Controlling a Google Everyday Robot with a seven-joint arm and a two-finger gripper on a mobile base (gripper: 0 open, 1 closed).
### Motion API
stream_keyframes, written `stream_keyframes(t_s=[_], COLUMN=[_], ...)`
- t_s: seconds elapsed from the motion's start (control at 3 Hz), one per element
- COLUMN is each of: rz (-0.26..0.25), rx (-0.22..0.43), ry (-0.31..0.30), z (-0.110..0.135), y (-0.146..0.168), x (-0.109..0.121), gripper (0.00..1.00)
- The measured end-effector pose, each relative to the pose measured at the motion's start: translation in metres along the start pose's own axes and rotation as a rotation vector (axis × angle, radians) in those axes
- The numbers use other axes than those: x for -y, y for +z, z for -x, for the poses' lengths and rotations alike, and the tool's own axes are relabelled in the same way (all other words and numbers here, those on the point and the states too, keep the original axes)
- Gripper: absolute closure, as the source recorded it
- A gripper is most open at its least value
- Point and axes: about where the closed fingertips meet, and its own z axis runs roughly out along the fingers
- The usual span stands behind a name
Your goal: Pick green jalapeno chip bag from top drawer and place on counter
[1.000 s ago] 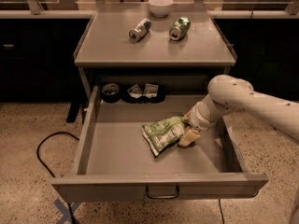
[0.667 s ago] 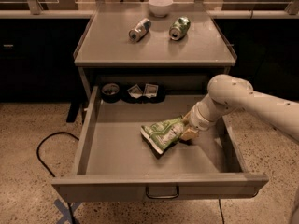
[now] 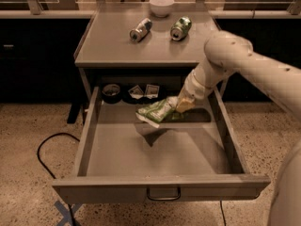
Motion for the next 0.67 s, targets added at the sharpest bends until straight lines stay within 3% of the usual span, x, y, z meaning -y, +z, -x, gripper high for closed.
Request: stream_keyframes(t_s=[0.33, 0.67], rz=[0.020, 0.033], rx=[0.036, 0.112], ry=[-0.037, -0.070], z=[0.048, 0.084], y=[-0.053, -0.095], x=[0.017, 0.029], gripper=[1.00, 1.00])
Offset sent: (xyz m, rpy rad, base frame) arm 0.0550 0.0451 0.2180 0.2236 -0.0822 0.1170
